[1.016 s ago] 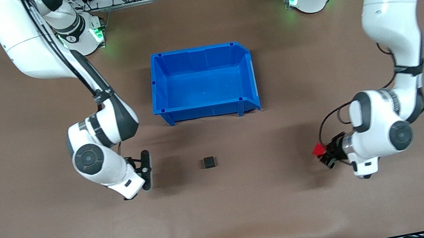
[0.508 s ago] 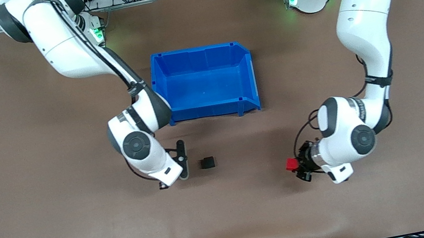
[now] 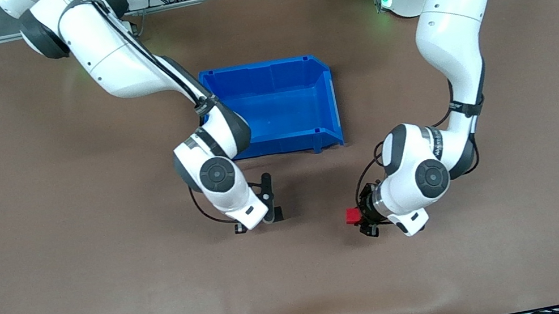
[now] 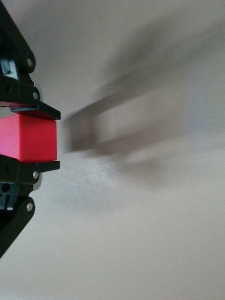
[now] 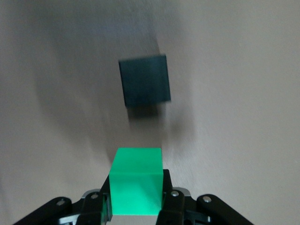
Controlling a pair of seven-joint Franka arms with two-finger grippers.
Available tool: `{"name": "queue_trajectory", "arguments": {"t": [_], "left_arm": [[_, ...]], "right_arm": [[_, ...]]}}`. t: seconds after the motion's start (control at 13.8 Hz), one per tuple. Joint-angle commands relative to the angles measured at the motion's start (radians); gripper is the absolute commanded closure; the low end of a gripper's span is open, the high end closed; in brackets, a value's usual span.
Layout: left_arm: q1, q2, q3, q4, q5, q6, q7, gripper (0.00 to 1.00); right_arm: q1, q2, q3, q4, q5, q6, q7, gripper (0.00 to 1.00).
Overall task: Attach green and red cubes to black cube
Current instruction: 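Carry the green cube and red cube toward the black cube with both grippers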
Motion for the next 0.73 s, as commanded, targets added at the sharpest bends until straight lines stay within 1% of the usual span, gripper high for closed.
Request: {"name": "queue_trajectory", "arguments": {"t": [0.0, 0.15, 0.36, 0.51, 0.58, 0.65], "left_arm": [[-0.047, 0.042, 0.015, 0.072, -0.021, 0.011, -0.033, 1.0], [-0.053, 0.05, 0.009, 0.081, -0.021, 0.013, -0.058, 1.0], [-0.094, 0.081, 0.007, 0.106, -0.022, 0.061, -0.109, 1.0], [-0.102, 0.09, 0.006, 0.113, -0.024, 0.077, -0.106, 1.0], [-0.103, 0.093, 0.004, 0.116, -0.024, 0.082, -0.1, 1.0], [-0.107, 0.096, 0.004, 0.12, -0.025, 0.1, -0.096, 1.0]], "right_arm": [[0.017, 0.057, -0.003, 0.075, -0.014, -0.01, 0.04, 1.0], [0.03, 0.066, -0.003, 0.075, -0.016, 0.008, 0.058, 1.0], [0.036, 0.08, -0.003, 0.076, -0.016, 0.039, 0.089, 1.0], [0.041, 0.096, -0.003, 0.101, -0.016, 0.045, 0.113, 1.0], [0.041, 0.105, -0.003, 0.113, -0.016, 0.045, 0.113, 0.76], [0.041, 0.106, -0.003, 0.115, -0.016, 0.047, 0.113, 0.23]]}}
